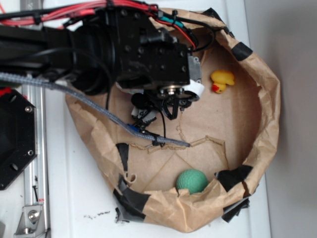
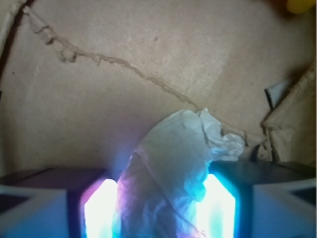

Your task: Grab the white paper.

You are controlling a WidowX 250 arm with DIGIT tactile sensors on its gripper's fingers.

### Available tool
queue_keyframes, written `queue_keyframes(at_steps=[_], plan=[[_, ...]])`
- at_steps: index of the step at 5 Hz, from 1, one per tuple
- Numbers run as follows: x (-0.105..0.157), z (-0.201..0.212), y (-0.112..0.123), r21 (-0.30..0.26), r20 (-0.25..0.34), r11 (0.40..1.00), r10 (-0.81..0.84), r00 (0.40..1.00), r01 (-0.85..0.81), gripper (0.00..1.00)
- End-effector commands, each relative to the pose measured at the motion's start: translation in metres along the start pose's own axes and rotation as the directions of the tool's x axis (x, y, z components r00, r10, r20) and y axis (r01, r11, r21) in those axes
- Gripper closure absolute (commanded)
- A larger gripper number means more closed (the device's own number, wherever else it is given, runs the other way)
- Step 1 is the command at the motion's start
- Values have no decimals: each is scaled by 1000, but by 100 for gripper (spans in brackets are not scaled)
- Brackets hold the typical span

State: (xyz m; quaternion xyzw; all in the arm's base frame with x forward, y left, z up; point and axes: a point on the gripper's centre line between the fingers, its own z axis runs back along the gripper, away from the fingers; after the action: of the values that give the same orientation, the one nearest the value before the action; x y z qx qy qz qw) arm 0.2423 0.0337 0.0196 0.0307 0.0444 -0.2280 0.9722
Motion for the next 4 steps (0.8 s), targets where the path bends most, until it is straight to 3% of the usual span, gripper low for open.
queue_keyframes(at_steps=[1,2,3,4], plan=[[-11,2,3,22,4,1000,14,1000,-14,100],[-9,26,2,65,48,997,42,998,-45,100],[8,78,-3,32,174,982,180,968,-189,100],[16,130,-10,4,207,948,311,927,-319,100]])
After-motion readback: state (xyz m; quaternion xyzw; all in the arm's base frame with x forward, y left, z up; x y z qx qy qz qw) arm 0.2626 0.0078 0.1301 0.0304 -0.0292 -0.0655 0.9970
